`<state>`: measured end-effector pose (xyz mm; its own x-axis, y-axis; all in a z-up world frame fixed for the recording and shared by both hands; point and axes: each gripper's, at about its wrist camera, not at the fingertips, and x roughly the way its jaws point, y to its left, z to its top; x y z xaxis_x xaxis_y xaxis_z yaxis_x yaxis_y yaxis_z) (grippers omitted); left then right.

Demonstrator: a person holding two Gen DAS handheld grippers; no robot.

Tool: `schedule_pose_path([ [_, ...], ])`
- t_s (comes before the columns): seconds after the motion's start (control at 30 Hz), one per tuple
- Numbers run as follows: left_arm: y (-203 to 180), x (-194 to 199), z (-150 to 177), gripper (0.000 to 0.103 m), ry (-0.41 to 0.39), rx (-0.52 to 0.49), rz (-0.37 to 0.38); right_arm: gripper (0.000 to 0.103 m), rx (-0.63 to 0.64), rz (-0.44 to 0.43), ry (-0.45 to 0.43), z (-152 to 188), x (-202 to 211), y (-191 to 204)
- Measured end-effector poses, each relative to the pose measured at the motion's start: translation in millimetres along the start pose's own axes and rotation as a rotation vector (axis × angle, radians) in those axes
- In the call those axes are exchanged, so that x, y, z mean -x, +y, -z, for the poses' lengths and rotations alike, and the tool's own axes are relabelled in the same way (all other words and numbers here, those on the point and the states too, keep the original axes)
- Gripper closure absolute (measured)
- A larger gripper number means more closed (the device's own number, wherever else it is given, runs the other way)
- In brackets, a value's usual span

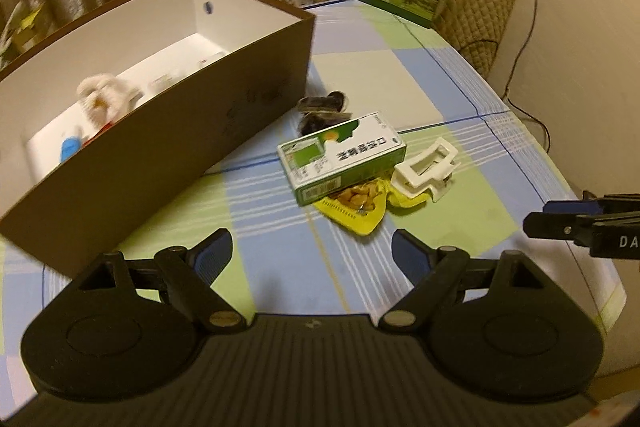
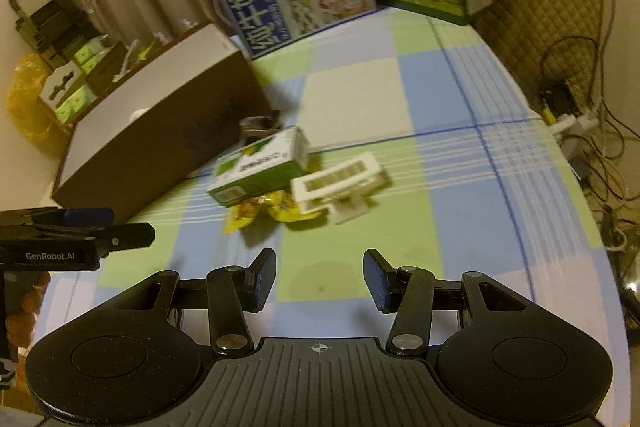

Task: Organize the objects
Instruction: 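Move the left gripper down toward the green-and-white spray medicine box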

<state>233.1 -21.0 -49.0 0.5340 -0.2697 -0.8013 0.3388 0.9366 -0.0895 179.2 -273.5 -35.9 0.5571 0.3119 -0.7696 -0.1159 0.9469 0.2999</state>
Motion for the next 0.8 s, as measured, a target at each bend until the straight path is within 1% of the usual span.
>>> schedule_pose_path([
  [0.23, -12, -37, -24, 0.019, -0.004, -0.124, 0.037, 0.057, -0.074, 0.064, 0.003, 2, -2, -30],
  [0.43, -16, -70, -45, 0.019, 0.021, -0.202, 0.062, 0.057, -0.132, 0.106, 0.010, 3, -2, -50],
  [0.67, -17, -104, -61, 0.018, 0.046, -0.305, 0.090, 0.057, -0.164, 0.130, 0.024, 1, -6, -59],
  [0.8, -15, -123, -70, 0.015, 0.070, -0.352, 0.118, 0.057, -0.172, 0.138, 0.030, -2, -9, -59],
])
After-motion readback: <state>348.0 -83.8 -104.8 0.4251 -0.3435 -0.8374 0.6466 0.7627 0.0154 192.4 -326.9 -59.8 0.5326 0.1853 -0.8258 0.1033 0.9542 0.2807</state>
